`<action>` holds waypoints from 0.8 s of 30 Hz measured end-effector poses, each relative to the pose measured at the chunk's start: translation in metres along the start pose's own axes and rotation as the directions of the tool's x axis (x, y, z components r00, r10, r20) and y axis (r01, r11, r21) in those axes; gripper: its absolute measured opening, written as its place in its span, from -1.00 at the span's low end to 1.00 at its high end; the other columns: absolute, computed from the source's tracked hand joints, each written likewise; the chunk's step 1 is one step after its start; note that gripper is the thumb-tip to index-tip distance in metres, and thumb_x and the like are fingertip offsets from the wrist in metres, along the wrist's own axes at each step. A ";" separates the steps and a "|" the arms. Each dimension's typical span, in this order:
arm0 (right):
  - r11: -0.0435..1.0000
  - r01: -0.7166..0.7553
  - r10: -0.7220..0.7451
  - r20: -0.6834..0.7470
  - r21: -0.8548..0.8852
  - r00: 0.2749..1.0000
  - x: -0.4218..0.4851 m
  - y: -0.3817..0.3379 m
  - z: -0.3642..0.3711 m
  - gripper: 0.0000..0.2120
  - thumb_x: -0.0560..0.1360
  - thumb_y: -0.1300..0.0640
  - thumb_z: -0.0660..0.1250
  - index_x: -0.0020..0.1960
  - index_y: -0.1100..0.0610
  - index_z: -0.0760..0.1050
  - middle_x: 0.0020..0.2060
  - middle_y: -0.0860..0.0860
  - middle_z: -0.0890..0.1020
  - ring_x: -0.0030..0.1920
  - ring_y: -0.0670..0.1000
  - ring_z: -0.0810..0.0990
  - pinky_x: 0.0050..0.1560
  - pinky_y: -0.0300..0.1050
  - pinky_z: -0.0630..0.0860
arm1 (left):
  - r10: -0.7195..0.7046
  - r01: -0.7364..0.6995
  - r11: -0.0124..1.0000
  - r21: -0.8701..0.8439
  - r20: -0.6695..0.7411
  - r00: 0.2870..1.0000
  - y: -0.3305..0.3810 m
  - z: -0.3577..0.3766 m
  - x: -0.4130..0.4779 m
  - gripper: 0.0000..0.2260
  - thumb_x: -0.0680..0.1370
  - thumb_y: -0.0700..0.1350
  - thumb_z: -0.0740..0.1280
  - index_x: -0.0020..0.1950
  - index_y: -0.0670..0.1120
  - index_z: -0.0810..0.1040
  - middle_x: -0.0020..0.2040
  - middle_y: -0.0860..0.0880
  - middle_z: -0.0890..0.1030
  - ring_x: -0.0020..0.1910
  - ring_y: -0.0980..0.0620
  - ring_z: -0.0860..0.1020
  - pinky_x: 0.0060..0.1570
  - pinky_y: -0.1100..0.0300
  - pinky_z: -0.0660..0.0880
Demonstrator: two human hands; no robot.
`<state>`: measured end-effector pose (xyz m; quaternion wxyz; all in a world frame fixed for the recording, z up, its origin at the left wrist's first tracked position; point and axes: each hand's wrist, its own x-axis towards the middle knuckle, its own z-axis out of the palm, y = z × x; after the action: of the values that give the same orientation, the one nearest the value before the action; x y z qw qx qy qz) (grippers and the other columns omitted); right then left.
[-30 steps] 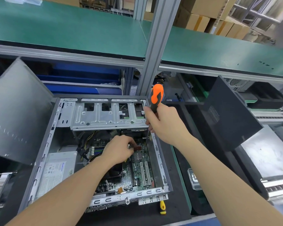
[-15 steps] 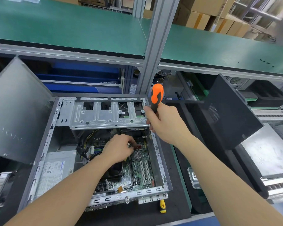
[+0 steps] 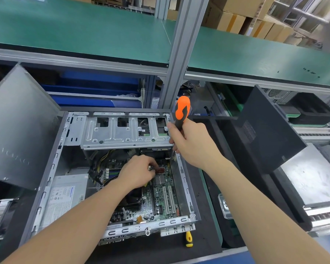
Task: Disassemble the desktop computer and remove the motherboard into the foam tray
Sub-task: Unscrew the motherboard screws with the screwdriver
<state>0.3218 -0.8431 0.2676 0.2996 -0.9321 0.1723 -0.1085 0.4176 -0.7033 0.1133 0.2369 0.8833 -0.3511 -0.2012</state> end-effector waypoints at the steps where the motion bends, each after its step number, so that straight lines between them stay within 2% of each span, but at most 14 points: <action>1: 1.000 0.000 0.000 0.002 0.000 1.000 0.000 0.000 0.000 -0.61 0.70 -0.14 0.16 -0.06 0.18 0.45 -0.30 0.14 0.66 -0.31 0.18 0.66 -0.17 0.20 0.63 | -0.001 0.001 1.000 0.000 0.002 1.000 0.000 0.000 0.000 -0.84 0.55 -0.04 0.38 0.03 0.25 0.64 -0.38 0.14 0.54 -0.41 0.15 0.60 -0.40 0.22 0.48; 4: 1.000 0.008 -0.008 0.020 0.000 1.000 -0.001 0.000 0.000 -0.62 0.69 -0.14 0.17 -0.05 0.16 0.45 -0.29 0.14 0.66 -0.30 0.18 0.66 -0.15 0.20 0.64 | 0.001 -0.001 1.000 0.001 0.008 1.000 0.000 0.000 -0.001 -0.84 0.55 -0.04 0.38 0.02 0.25 0.64 -0.35 0.15 0.55 -0.40 0.15 0.60 -0.37 0.21 0.51; 9: 0.999 0.021 -0.018 0.095 -0.032 0.995 0.001 0.001 -0.004 -0.61 0.68 -0.15 0.16 -0.04 0.18 0.45 -0.25 0.14 0.67 -0.24 0.20 0.67 -0.09 0.21 0.64 | 0.014 -0.014 1.000 -0.011 -0.002 1.000 0.000 0.001 0.000 -0.83 0.55 -0.03 0.37 0.03 0.25 0.65 -0.39 0.14 0.54 -0.43 0.15 0.59 -0.42 0.23 0.44; 16: 1.000 0.009 -0.009 0.025 -0.009 1.000 -0.006 0.006 -0.006 -0.63 0.69 -0.14 0.17 -0.06 0.15 0.46 -0.31 0.13 0.66 -0.28 0.17 0.66 -0.13 0.20 0.62 | 0.046 -0.047 0.996 -0.080 -0.014 0.999 -0.003 0.002 0.003 -0.83 0.55 0.01 0.37 0.04 0.27 0.66 -0.42 0.11 0.54 -0.43 0.14 0.58 -0.39 0.21 0.47; 17: 1.000 0.016 -0.016 -0.004 -0.006 1.000 -0.007 0.006 -0.005 -0.62 0.69 -0.15 0.17 -0.07 0.14 0.46 -0.32 0.11 0.66 -0.31 0.16 0.65 -0.15 0.19 0.62 | 0.062 -0.064 0.994 -0.084 -0.019 0.998 -0.002 0.002 0.004 -0.83 0.55 0.01 0.38 0.06 0.27 0.67 -0.39 0.13 0.56 -0.41 0.16 0.58 -0.37 0.21 0.49; 19: 0.999 0.035 -0.033 -0.079 0.019 0.996 -0.008 0.006 -0.005 -0.61 0.69 -0.15 0.17 -0.08 0.15 0.45 -0.34 0.11 0.65 -0.35 0.14 0.64 -0.19 0.17 0.61 | 0.105 -0.105 0.993 -0.047 -0.004 0.994 0.005 0.001 0.011 -0.81 0.57 0.00 0.38 0.12 0.25 0.67 -0.18 0.16 0.68 -0.29 0.18 0.61 -0.26 0.18 0.55; 21: 0.997 0.053 -0.044 -0.153 0.052 0.987 -0.011 0.008 -0.002 -0.63 0.69 -0.15 0.17 -0.09 0.13 0.44 -0.36 0.10 0.64 -0.37 0.13 0.63 -0.22 0.16 0.60 | 0.146 -0.148 0.988 0.037 0.048 0.988 0.014 0.004 0.017 -0.77 0.61 -0.03 0.33 0.19 0.25 0.65 0.02 0.12 0.70 -0.15 0.09 0.66 -0.17 0.13 0.59; 24: 0.995 0.077 -0.057 -0.255 0.068 0.965 -0.020 0.013 0.010 -0.67 0.69 -0.17 0.17 -0.08 0.05 0.44 -0.38 0.06 0.64 -0.37 0.07 0.63 -0.25 0.15 0.58 | 0.195 -0.231 0.951 0.205 0.180 0.964 0.021 0.016 0.023 -0.66 0.63 -0.09 0.23 0.29 0.26 0.59 0.20 0.02 0.68 0.11 -0.08 0.65 -0.01 0.05 0.58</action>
<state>0.3037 -0.8400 0.2501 0.3071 -0.9037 0.1732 -0.2427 0.4139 -0.7375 0.1073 0.1275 0.8424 -0.4827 -0.2025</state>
